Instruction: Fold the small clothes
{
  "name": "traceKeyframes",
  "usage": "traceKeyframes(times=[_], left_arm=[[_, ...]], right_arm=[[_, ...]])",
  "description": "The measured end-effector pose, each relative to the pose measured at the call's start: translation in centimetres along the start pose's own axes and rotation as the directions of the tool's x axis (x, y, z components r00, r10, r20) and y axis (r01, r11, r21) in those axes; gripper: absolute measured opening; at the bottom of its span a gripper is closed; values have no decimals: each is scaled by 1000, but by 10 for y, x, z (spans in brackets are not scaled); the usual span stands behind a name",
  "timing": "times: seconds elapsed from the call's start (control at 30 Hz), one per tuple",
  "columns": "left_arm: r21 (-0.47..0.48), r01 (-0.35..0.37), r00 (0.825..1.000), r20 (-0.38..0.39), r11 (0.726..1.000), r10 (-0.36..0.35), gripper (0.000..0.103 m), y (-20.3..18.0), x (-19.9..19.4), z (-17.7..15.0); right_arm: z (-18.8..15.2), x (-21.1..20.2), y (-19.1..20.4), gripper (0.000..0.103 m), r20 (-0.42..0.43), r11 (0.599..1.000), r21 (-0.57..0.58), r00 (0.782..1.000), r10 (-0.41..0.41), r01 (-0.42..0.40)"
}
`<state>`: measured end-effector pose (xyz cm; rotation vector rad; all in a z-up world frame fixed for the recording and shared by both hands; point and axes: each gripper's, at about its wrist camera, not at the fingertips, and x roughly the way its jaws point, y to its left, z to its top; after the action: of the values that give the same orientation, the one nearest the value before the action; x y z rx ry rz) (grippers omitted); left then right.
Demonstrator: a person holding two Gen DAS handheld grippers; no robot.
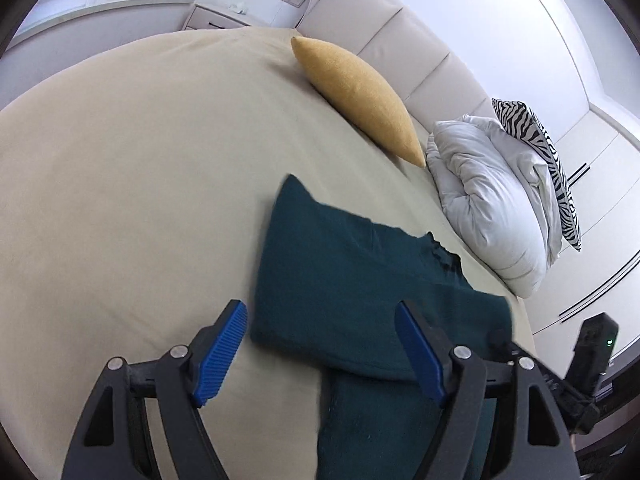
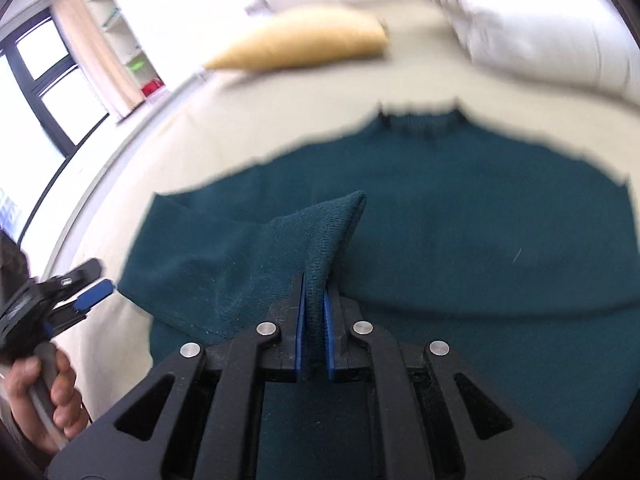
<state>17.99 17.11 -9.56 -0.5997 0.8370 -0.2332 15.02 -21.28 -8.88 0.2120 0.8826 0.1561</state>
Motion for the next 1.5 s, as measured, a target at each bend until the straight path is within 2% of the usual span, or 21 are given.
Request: traceKeyframes(times=[0.07,0.17,0.33,0.53,0.6,0.67,0.7,0.77,0.8,0.87,1.03,1.17,1.27,1.33,1.4,1.43,1.47,1.5], left_arm=[[15,-12,1000,3,1000,12,78,-6,7,7],[37,-25,1000,-13,999,26,78,-14,21,16],[70,-83,992,-94,994,90,78,-22,65,23],[144,-176,978,-87,974,190,78,-37,98,35],[179,-203,972,-85,963,221,71,-43,108,36],[205,-217,967,-91,954,240,43,-47,118,35],[218,-230,963,-91,949,254,37,-49,121,34],[252,-248,958,-79,935,276,16,-53,124,31],[261,-258,957,-66,930,284,13,-54,122,29],[242,-255,960,-49,936,275,9,-49,118,28],[212,-256,964,-16,943,265,9,-42,112,26],[218,-268,961,-6,938,276,9,-38,118,20],[222,-263,962,-20,939,274,12,-37,119,24],[194,-231,970,-30,953,241,14,-37,109,28],[197,-229,971,-20,953,237,18,-41,94,27],[202,-210,976,-16,957,217,28,-43,84,25],[206,-193,979,-18,959,201,48,-45,75,22],[210,-196,979,-15,958,204,60,-47,68,18]], right_arm=[[15,-14,-16,7,24,1000,7,1000,-15,15],[26,-23,-59,7,23,997,50,998,-59,58],[27,-8,-123,7,-40,987,140,996,-79,84],[17,12,-142,7,-51,985,146,995,-82,89],[11,19,-146,7,-61,985,148,995,-78,86],[7,29,-148,7,-68,986,141,994,-81,90],[6,31,-149,7,-71,986,139,994,-82,91],[7,35,-151,7,-75,986,139,993,-87,97],[8,36,-152,7,-76,985,140,993,-93,103],[8,36,-157,7,-74,982,157,993,-97,108],[11,29,-164,6,-34,971,217,994,-100,105],[3,46,-172,6,-79,966,223,990,-119,134],[-2,56,-183,6,-71,957,274,994,-79,96],[1,55,-179,7,-78,961,260,994,-81,99],[3,48,-178,10,-73,956,284,996,-54,73],[3,42,-179,10,-61,951,304,997,-42,58],[3,38,-179,11,-53,946,320,998,-35,50],[3,33,-180,13,-41,937,346,999,-22,35]])
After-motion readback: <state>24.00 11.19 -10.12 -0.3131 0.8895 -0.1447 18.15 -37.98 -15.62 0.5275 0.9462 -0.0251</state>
